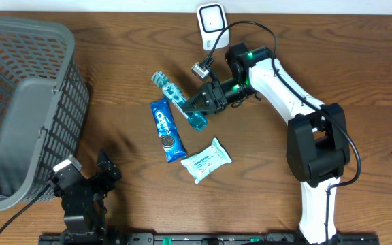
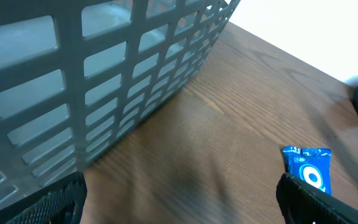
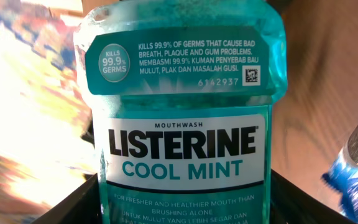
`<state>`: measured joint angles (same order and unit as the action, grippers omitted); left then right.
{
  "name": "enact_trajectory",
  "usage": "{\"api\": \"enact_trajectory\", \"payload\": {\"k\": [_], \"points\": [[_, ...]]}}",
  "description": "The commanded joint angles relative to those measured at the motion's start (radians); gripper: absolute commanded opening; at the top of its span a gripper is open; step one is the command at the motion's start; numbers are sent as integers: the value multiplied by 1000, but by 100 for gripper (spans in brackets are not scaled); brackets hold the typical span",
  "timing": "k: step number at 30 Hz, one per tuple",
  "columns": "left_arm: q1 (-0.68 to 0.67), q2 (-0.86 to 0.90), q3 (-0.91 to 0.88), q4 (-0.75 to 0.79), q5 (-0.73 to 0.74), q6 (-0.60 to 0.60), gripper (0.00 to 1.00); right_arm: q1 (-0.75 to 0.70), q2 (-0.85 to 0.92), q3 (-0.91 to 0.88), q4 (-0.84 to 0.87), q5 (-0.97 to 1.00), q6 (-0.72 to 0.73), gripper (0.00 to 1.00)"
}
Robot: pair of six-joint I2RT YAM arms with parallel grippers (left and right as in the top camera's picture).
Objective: Scan the item barcode
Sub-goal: 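Lift the bottle and carry it up toward the scanner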
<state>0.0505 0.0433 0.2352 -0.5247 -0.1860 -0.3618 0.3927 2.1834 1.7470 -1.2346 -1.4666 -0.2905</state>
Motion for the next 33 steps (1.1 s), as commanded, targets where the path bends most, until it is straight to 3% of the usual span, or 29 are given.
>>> {"api": "enact_trajectory", "payload": {"k": [1, 15, 19, 24, 33], "points": [[5, 0, 2, 1, -9, 17, 98, -1, -39, 7, 0, -95, 115, 50], [5, 0, 2, 1, -9, 17, 98, -14, -39, 7, 0, -95, 154, 43], [5, 0, 2, 1, -9, 17, 98, -18, -39, 7, 0, -95, 230, 42], [5, 0, 2, 1, -9, 17, 98, -24, -39, 7, -20, -95, 245, 35], [5, 0, 2, 1, -9, 17, 98, -27, -39, 7, -18, -82, 206, 39]]}}
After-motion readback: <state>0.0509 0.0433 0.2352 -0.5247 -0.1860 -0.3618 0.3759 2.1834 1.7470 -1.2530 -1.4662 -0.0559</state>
